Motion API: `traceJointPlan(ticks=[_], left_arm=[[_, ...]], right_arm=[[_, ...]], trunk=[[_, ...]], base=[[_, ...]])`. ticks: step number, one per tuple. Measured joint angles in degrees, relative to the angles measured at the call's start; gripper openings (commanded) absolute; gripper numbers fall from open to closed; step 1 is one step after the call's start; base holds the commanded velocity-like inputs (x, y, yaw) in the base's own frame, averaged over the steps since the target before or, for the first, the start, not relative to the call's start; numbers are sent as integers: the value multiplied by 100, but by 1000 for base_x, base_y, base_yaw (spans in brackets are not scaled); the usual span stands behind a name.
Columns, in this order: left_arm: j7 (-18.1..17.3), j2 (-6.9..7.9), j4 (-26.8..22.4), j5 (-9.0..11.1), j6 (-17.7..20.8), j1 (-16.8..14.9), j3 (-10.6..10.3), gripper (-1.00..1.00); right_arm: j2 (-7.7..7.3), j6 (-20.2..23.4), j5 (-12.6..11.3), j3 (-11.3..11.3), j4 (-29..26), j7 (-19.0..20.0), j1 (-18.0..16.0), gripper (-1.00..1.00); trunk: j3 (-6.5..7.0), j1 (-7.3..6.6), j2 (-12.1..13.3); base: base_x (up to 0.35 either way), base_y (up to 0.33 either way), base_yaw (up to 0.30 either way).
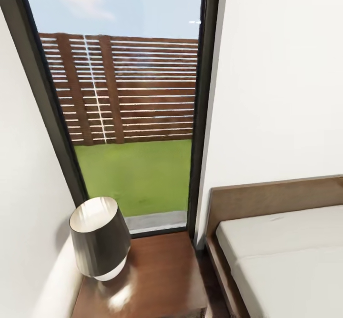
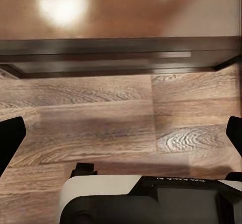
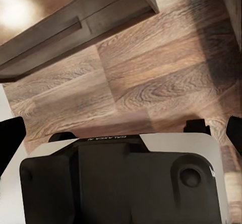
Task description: In the bedroom, move the book from the bed onto either nightstand, and place the two sandals side by side next to the bed.
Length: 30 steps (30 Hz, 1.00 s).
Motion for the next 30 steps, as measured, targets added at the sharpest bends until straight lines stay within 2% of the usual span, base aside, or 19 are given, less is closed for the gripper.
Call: traceJointPlan(ticks=[30], left_arm=[[0,0,0,4,0,0,4,100]], right_arm=[[0,0,0,0,0,1,0,100]], trunk=[[0,0,0]], base=[[0,0,-300]])
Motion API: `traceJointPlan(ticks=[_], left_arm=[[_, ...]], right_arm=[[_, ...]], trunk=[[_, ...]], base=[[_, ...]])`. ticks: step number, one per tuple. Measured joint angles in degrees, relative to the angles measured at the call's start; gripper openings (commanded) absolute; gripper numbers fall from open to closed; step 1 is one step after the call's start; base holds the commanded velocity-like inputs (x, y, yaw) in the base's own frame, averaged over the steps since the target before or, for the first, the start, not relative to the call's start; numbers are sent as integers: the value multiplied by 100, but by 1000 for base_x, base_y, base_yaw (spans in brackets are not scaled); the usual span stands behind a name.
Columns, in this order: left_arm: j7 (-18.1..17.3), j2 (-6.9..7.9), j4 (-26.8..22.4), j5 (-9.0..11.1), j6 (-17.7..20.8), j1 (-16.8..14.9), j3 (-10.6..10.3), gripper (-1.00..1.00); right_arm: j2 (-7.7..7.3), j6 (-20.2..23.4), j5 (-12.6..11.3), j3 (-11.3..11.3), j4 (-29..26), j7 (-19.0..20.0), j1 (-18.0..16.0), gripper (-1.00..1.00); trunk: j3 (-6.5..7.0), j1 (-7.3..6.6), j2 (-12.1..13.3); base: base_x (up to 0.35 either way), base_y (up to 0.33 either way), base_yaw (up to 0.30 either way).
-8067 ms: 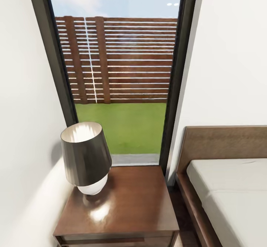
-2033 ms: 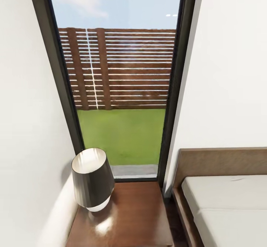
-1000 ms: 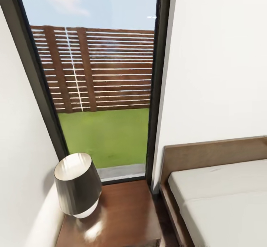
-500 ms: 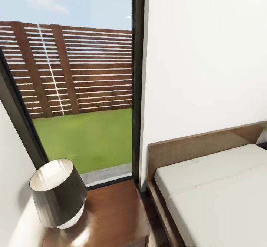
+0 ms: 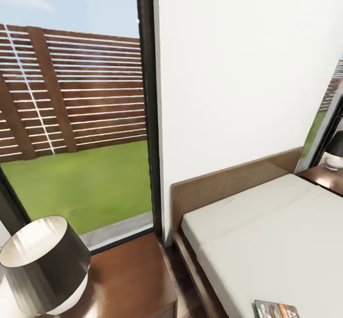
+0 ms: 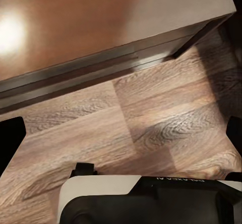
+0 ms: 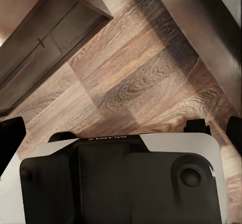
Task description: In the bedroom, move the book from the bed onto either nightstand, and place the two sandals side by side next to the bed.
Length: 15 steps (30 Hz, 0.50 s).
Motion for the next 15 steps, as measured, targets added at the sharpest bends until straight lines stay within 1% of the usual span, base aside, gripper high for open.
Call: traceJointPlan(ticks=[15], left_arm=[[0,0,0,-5,0,0,-6,100]], right_arm=[[0,0,0,1,0,0,0,100]], trunk=[[0,0,0]], base=[[0,0,-300]])
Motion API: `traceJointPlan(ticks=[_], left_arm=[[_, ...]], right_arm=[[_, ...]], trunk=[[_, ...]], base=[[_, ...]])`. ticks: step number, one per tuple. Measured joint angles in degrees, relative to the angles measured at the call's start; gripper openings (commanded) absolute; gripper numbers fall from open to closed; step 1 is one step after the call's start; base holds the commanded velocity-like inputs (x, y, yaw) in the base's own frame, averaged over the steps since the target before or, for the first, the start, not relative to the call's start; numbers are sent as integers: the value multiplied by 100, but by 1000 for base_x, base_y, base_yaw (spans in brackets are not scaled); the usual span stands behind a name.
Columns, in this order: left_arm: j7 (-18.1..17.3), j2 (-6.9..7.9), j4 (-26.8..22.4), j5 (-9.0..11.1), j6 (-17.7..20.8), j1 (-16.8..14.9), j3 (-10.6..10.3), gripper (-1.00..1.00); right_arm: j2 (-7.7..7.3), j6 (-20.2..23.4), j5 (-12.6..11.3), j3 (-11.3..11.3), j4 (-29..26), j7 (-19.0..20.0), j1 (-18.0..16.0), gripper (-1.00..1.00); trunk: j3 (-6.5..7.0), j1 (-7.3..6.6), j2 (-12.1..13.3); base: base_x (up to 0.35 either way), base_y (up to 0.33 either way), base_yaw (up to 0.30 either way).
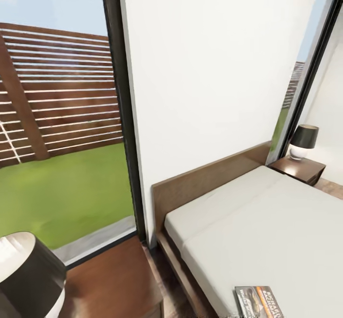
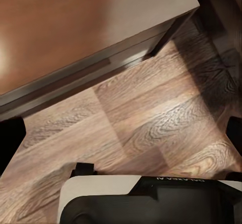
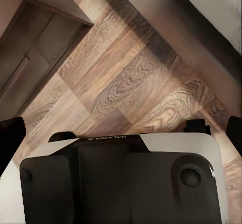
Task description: In the bedroom, move the book from the bed onto either nightstand, and place the two sandals side by side next to the bed.
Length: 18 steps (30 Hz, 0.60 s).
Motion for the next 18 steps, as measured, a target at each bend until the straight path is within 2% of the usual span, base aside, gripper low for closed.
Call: traceJointPlan(ticks=[15,18], left_arm=[[0,0,0,0,0,0,3,100],[1,0,0,-1,-1,0,5,100]], right_arm=[[0,0,0,-1,0,-1,0,100],[0,0,0,-1,0,-1,0,100]], trunk=[[0,0,0],[0,0,0]], base=[[0,0,-300],[0,114,-300]])
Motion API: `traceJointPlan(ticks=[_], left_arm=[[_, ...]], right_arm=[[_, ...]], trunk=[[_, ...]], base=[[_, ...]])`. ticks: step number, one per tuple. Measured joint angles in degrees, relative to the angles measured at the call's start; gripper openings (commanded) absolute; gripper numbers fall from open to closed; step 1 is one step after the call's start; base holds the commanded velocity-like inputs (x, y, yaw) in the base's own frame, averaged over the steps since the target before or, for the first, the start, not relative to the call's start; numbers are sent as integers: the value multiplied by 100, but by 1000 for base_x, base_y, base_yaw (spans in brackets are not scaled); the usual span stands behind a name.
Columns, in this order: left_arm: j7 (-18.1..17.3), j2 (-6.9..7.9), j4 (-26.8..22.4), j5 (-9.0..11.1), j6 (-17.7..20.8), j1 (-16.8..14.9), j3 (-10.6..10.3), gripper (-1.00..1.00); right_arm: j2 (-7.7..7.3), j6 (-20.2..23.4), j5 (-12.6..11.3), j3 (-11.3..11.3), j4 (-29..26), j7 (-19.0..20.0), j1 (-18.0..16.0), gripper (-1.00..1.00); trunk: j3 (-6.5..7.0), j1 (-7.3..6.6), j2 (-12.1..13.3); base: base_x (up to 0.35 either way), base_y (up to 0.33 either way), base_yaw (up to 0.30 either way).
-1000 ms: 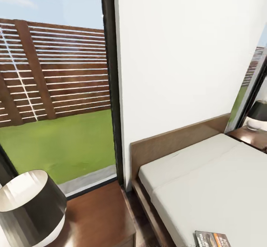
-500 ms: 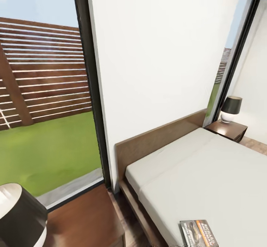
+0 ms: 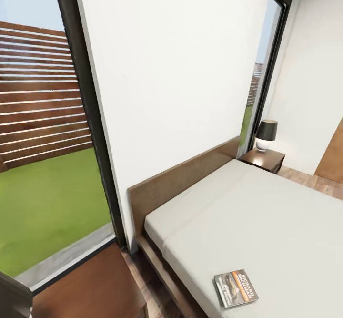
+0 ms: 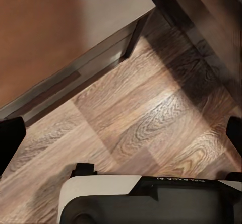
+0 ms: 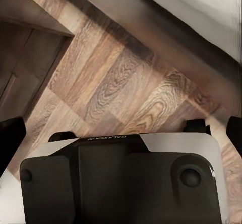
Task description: In the bedroom, move the book from the bed onto either nightstand, and place the two sandals side by side next to the bed.
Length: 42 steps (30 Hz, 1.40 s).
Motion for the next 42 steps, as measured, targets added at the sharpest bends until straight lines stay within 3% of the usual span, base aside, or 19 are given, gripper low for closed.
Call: traceJointPlan(ticks=[33,42], left_arm=[[-1,0,-5,0,1,0,1,100],[0,0,-4,0,0,0,1,100]], right_arm=[[0,0,0,1,0,0,0,100],[0,0,0,0,-1,0,0,100]], trunk=[[0,0,0],[0,-1,0]], base=[[0,37,-300],[154,51,-300]])
